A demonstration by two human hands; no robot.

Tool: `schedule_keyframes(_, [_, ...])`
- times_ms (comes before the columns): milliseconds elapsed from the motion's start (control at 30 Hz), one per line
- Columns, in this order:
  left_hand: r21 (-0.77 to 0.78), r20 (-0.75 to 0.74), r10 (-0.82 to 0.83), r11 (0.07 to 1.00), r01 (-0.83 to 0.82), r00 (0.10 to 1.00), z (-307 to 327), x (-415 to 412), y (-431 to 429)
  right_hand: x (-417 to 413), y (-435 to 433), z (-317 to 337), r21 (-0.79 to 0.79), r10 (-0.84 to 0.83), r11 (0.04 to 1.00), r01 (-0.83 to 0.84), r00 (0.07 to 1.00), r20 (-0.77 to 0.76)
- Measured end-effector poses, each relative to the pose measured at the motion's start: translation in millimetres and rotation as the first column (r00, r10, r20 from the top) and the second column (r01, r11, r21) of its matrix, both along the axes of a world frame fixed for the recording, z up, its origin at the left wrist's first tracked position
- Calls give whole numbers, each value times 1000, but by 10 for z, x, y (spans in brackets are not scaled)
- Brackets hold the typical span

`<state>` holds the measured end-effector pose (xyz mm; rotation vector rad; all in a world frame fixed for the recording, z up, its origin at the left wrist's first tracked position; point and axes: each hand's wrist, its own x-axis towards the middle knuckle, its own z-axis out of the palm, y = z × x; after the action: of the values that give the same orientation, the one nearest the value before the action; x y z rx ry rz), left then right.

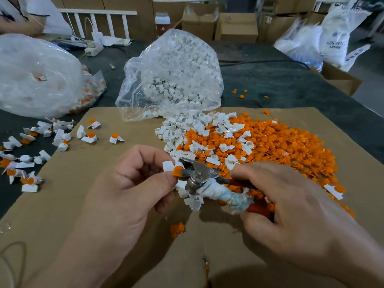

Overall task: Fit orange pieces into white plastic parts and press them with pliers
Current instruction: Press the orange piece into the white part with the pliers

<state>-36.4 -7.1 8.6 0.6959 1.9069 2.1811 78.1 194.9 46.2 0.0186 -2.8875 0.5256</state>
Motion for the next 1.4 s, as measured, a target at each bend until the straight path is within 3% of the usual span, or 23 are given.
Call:
schedule_keyframes(333, [-34, -46, -116, 993, 114, 992, -5, -3, -53, -13, -4, 20, 67, -4, 998, 0, 999, 53])
schedule_keyframes(833, [-86, -80, -30, 996, 23, 996, 47, 32, -57, 1, -83, -8, 97, -55, 993, 60, 997, -55])
schedule_keyframes(1000, [-199, 37, 118, 974, -108, 992, 34, 17, -19, -52, 7, -107, 146, -149, 978, 150, 989, -17])
schedule_keyframes(1167, [-247, 213, 52, 969, 2, 976, 36, 99, 59, -101, 93, -155, 289, -280, 920, 264, 960, 12])
schedule_keyframes(1300, [-267, 216, 36, 963, 24, 976, 24, 170, 110, -137, 89, -174, 318, -289, 913, 256, 955, 61])
schedule_keyframes(1400, [-307, 164, 44, 952, 9, 985, 34, 202, 115, -129, 95, -168, 277, -239, 930, 242, 970, -46])
